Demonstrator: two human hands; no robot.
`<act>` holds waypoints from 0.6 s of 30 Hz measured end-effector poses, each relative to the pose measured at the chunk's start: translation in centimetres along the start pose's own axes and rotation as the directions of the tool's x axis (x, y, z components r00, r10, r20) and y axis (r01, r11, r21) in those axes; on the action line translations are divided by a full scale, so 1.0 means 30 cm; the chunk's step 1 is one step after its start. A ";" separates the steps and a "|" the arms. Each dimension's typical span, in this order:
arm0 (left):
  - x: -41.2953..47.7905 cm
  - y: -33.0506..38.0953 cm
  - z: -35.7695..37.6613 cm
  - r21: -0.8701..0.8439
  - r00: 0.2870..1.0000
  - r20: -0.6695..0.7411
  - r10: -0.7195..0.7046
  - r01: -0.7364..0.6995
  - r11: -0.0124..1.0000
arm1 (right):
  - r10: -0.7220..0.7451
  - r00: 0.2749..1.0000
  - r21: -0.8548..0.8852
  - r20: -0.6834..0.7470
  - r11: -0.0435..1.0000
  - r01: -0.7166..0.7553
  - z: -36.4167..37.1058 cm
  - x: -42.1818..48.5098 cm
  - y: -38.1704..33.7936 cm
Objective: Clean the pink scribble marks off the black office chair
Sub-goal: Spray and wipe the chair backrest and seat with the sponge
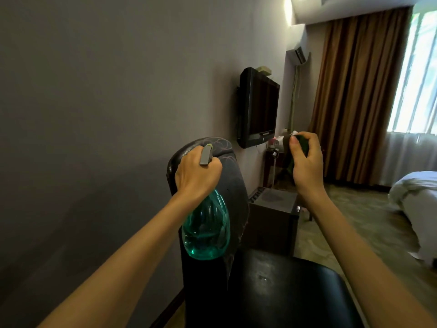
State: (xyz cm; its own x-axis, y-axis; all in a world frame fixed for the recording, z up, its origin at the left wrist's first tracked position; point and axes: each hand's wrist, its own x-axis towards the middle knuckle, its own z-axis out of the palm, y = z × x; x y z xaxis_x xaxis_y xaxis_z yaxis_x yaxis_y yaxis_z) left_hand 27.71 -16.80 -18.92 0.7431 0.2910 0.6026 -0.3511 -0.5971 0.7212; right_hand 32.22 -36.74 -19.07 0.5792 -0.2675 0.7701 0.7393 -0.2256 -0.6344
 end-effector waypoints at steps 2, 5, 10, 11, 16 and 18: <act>-0.003 -0.014 -0.008 -0.004 1.000 0.004 -0.010 0.010 1.000 | 0.012 1.000 0.006 -0.002 1.000 -0.012 0.001 -0.001 -0.007; -0.019 -0.047 -0.043 -0.033 1.000 0.028 0.004 -0.003 0.999 | 0.054 0.998 0.055 0.032 0.997 -0.056 0.029 -0.004 -0.017; -0.042 -0.100 -0.160 -0.197 0.998 -0.065 -0.009 -0.004 0.980 | 0.032 0.988 0.087 0.150 0.995 -0.045 0.133 -0.030 -0.048; -0.042 -0.114 -0.185 -0.198 0.997 -0.075 -0.003 -0.012 0.980 | 0.025 0.981 0.084 0.192 0.996 -0.042 0.163 -0.040 -0.051; -0.045 -0.199 -0.256 -0.110 0.999 -0.041 0.035 -0.039 0.993 | -0.053 0.924 0.040 0.377 0.998 0.041 0.367 -0.120 -0.053; -0.049 -0.236 -0.259 -0.091 0.996 -0.076 0.047 -0.054 0.994 | -0.102 0.909 0.040 0.405 0.995 0.093 0.448 -0.145 -0.051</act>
State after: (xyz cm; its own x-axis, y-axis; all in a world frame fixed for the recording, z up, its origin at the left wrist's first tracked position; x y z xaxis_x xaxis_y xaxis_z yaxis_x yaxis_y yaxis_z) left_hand 24.68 -7.18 -22.25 0.6804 0.3183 0.6601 -0.4408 -0.5418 0.7156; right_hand 33.18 -22.65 -20.54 0.5902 0.1591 0.7914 0.8034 -0.2116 -0.5566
